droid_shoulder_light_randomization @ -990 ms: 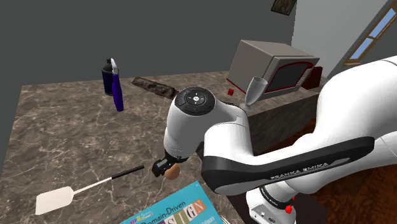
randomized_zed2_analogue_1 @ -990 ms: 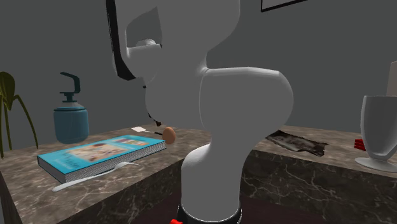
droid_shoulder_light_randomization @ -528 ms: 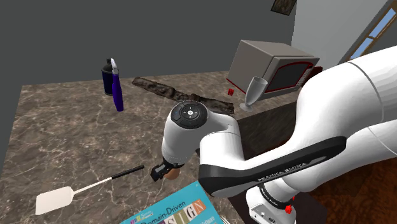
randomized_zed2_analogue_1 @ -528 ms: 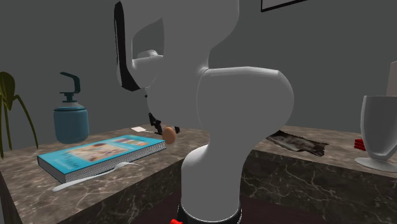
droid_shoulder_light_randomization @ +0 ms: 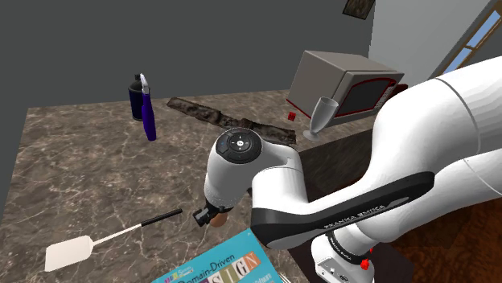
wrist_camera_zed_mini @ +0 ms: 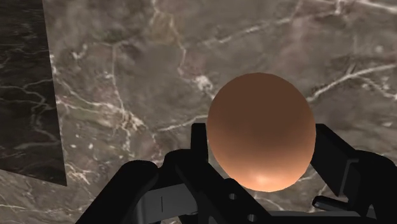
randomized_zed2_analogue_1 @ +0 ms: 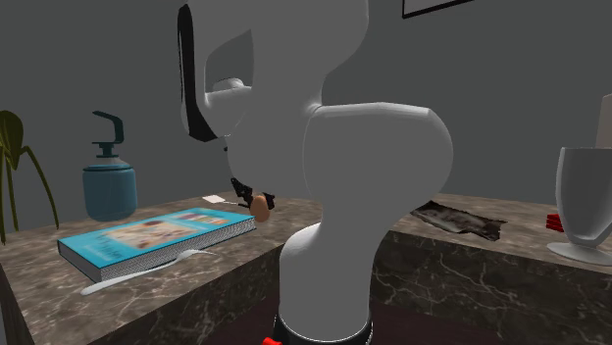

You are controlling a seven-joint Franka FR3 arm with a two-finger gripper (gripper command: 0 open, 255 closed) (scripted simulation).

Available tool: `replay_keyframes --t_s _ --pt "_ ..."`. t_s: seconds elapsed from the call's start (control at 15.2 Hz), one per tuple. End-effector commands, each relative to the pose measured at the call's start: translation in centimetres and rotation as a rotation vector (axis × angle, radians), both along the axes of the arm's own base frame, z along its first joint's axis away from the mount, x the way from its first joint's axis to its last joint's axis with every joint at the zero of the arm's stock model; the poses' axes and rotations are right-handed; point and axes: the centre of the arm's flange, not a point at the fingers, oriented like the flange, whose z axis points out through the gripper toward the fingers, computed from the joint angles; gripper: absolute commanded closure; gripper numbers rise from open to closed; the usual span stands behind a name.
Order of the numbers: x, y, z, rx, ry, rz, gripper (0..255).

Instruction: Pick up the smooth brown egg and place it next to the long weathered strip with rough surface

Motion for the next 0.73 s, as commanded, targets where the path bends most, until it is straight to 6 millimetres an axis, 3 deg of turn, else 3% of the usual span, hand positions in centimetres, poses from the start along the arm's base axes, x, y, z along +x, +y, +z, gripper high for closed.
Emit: replay_keyframes --t_s 0.0,0.53,0.66 --pt "0.0 0.0 0.0 0.0 0.0 0.0 255" --pt "0.0 0.0 0.0 0.0 0.0 0.0 255" --pt "0.0 0.0 1.0 0.0 0.0 0.0 255"
